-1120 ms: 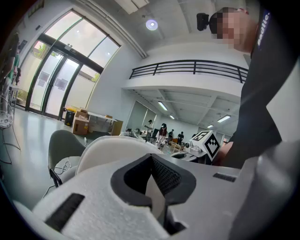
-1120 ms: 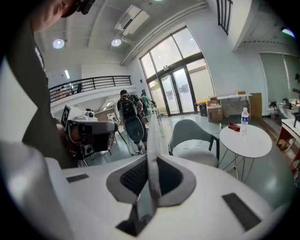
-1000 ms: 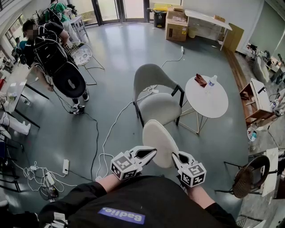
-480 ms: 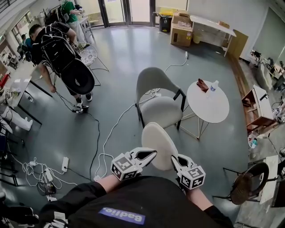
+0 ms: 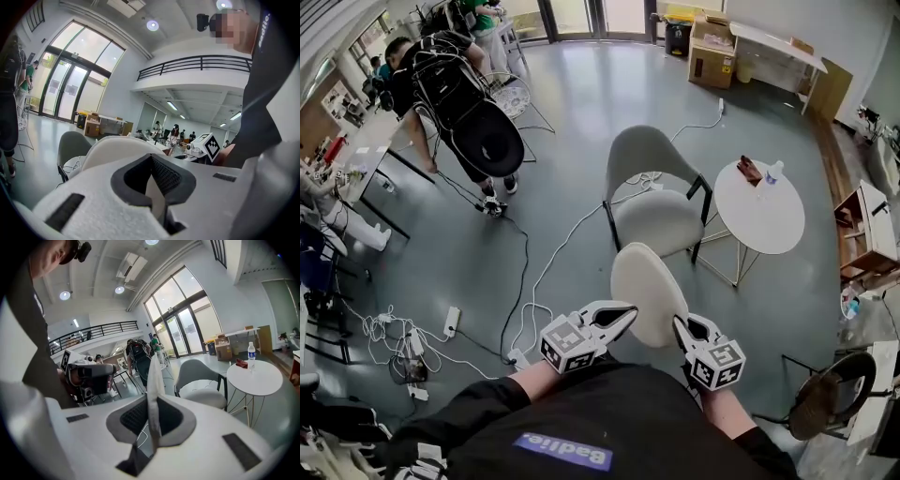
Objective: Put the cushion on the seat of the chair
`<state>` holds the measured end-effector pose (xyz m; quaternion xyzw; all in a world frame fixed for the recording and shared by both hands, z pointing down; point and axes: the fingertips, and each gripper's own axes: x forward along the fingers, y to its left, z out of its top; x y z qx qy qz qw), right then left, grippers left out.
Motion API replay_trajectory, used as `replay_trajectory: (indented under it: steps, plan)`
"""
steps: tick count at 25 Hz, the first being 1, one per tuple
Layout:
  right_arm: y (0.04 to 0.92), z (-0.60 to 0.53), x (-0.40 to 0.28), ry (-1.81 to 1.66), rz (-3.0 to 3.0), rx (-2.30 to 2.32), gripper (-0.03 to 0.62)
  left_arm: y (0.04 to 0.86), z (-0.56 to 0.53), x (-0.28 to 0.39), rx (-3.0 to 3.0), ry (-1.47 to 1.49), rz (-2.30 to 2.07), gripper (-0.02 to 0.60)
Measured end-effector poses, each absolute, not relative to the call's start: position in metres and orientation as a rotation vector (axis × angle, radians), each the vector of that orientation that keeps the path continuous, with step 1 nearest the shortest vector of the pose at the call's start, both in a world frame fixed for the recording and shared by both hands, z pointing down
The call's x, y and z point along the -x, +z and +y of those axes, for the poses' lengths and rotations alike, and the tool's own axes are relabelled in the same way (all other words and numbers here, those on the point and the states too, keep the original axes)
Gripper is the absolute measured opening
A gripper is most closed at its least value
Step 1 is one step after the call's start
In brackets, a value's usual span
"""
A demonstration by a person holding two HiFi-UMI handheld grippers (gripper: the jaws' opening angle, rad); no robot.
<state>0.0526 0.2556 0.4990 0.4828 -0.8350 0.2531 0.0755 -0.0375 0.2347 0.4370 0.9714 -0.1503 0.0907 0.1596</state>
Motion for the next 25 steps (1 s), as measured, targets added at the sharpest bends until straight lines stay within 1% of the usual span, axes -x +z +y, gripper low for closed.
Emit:
replay_trajectory:
  steps: [10, 25]
  plan:
    - [0.514, 0.217, -0.076, 0.820, -2.436, -1.487, 0.049, 0.449, 0.187, 0.026, -2.757, 0.215, -0.420, 0.017]
    - [0.511, 0.074, -0.077, 0.912, -2.317, -1.637, 0.049, 0.449, 0.019, 0.035, -2.854, 0.199, -0.279, 0.017]
